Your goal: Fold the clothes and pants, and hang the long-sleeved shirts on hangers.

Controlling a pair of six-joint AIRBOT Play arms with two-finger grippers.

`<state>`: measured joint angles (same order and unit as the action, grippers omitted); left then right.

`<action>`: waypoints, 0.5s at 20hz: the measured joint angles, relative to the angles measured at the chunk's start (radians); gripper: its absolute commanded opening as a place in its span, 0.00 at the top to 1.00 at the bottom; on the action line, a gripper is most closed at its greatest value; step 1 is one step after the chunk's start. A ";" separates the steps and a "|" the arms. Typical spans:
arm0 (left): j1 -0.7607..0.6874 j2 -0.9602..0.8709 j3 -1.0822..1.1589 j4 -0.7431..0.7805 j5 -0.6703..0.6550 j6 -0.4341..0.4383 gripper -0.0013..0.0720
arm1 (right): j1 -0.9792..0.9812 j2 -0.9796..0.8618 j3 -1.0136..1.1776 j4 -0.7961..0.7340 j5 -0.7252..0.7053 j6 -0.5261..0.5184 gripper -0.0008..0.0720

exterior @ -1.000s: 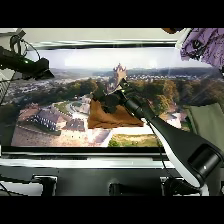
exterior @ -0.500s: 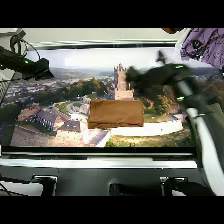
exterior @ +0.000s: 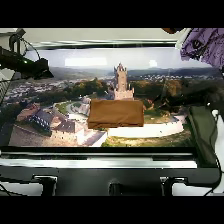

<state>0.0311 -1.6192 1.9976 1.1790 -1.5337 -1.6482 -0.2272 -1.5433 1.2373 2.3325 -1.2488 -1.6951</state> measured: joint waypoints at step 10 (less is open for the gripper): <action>0.000 0.000 0.000 0.000 0.000 0.003 0.95 | 0.121 -0.230 -0.076 0.188 0.099 -0.242 0.94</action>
<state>0.0311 -1.6192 1.9976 1.1790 -1.5341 -1.6455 -0.1066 -1.7737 1.1610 2.5206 -1.1500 -1.9373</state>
